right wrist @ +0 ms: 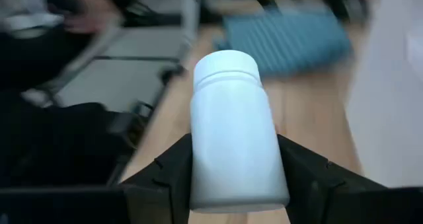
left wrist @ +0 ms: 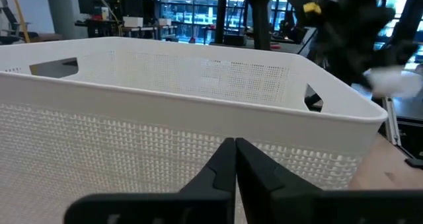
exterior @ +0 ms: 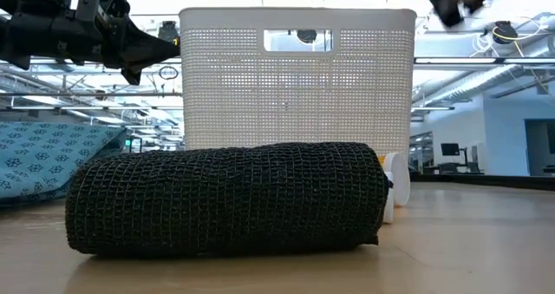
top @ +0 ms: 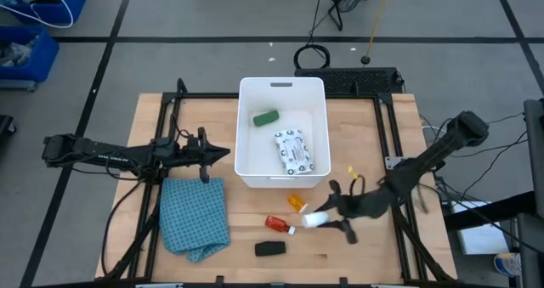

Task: Pick & place medical supplies in basket/bin
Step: Put the white pill bottle into the white bin

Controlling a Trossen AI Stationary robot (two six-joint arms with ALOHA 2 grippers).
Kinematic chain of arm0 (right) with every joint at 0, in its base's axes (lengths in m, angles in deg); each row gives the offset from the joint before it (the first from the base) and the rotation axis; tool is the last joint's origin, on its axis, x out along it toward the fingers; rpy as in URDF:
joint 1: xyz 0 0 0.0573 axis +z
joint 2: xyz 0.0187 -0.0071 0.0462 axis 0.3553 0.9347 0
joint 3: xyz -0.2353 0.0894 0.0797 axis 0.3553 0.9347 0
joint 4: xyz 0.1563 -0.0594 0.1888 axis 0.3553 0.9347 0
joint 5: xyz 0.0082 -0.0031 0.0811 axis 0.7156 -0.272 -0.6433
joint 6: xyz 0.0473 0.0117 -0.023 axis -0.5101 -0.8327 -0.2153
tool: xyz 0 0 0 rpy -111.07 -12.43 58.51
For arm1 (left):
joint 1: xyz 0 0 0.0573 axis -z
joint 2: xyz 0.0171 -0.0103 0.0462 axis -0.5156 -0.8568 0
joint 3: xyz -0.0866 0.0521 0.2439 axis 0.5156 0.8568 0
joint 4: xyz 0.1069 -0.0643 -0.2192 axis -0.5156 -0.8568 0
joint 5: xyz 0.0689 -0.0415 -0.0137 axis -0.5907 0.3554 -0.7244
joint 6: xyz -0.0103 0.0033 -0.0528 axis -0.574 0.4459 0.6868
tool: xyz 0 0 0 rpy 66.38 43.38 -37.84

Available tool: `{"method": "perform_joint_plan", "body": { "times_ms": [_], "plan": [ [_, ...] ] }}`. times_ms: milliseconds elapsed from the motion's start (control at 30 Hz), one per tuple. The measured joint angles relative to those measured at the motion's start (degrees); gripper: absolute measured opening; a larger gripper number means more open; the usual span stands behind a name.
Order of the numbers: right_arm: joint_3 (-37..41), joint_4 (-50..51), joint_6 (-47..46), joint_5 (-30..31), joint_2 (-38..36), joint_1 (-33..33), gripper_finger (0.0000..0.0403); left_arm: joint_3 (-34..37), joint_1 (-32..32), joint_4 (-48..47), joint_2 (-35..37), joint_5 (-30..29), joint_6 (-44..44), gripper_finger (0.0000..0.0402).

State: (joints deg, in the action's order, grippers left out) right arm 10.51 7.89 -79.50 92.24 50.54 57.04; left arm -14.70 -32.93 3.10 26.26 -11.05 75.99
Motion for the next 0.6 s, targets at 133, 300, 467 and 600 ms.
{"method": "perform_joint_plan", "body": {
  "times_ms": [133, 300, 467, 600],
  "plan": [
    [0.32, -0.11, 17.04, -5.78, -9.27, -0.01, 0.0161, 0.00, 0.00, -0.04, 0.00, 0.00, 0.01, 0.0032],
    [1.92, 4.13, 27.77, -12.59, -19.02, -4.44, 0.0161, 0.00, 0.00, -0.07, 0.00, 0.00, 0.02, 0.0045],
    [4.63, 9.35, 26.85, -15.81, -28.07, -11.56, 0.0161, 0.00, 0.00, -0.64, 0.00, 0.00, 0.02, 0.0046],
    [9.14, 8.88, 25.05, -15.84, -35.33, -15.01, 0.0160, 0.00, 0.00, -1.17, 0.00, -0.01, 0.02, 0.0046]
  ]
}}
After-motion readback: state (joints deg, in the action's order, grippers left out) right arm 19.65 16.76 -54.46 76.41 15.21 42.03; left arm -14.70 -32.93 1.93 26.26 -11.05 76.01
